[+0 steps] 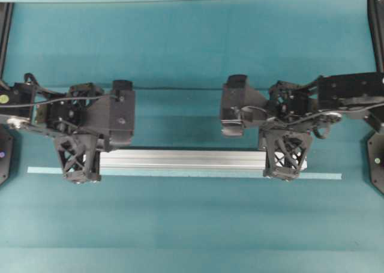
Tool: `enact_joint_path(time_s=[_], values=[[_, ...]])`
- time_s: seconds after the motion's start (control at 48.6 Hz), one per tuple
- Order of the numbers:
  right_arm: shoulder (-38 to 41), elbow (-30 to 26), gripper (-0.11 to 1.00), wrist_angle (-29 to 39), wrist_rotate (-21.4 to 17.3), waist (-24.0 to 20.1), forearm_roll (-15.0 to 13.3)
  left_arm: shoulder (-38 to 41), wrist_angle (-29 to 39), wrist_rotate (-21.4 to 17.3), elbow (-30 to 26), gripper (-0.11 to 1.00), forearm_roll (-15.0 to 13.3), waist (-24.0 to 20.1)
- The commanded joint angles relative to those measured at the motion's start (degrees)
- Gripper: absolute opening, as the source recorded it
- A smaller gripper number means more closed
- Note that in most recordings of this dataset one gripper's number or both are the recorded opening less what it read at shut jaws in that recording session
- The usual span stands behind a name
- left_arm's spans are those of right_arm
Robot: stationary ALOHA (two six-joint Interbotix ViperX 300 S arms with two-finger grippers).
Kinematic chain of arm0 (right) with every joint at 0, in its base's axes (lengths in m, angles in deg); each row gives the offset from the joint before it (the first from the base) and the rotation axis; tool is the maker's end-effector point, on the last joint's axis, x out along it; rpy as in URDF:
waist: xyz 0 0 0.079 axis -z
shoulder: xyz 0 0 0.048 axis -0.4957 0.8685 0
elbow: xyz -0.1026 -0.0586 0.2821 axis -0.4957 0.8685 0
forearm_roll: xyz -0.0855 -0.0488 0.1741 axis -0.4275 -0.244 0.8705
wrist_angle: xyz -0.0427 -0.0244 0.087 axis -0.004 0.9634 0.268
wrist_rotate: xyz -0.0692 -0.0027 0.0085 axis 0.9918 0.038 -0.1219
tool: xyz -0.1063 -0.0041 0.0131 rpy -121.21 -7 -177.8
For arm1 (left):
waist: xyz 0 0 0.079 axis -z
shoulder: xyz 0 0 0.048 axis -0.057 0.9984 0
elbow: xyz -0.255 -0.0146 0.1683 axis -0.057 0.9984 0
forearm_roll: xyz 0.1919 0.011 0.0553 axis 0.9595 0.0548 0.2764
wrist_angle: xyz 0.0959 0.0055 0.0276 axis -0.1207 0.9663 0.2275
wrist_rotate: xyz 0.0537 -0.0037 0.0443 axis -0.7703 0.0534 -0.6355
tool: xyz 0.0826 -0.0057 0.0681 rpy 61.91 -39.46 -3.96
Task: Lift the metal rail with both hands.
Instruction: 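Move both grippers down over the silver rail near each end, then lower both grippers around the rail and close them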
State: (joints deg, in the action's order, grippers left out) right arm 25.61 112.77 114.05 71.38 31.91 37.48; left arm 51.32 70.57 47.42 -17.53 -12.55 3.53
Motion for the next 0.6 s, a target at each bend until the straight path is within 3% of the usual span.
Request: enact_joint_path(time_s=[0.0, 0.37, 0.473, 0.576], values=[[0.88, -0.97, 0.01, 0.26, 0.7, -0.26, -0.09, 0.26, -0.18, 0.0, -1.23, -0.01, 0.18, 0.18], [0.97, -0.7, 0.06, 1.05, 1.05, -0.53, 0.09, 0.62, -2.29, -2.99, 0.0, 0.02, 0.18, 0.26], [0.97, -0.44, 0.18, 0.35, 0.97, -0.62, 0.09, 0.79, -1.49, -2.64, 0.0, 0.13, 0.35, 0.0], [0.97, -0.09, 0.43, -0.97, 0.79, -0.7, 0.0, 0.79, -1.49, -3.08, 0.0, 0.38, 0.18, 0.26]])
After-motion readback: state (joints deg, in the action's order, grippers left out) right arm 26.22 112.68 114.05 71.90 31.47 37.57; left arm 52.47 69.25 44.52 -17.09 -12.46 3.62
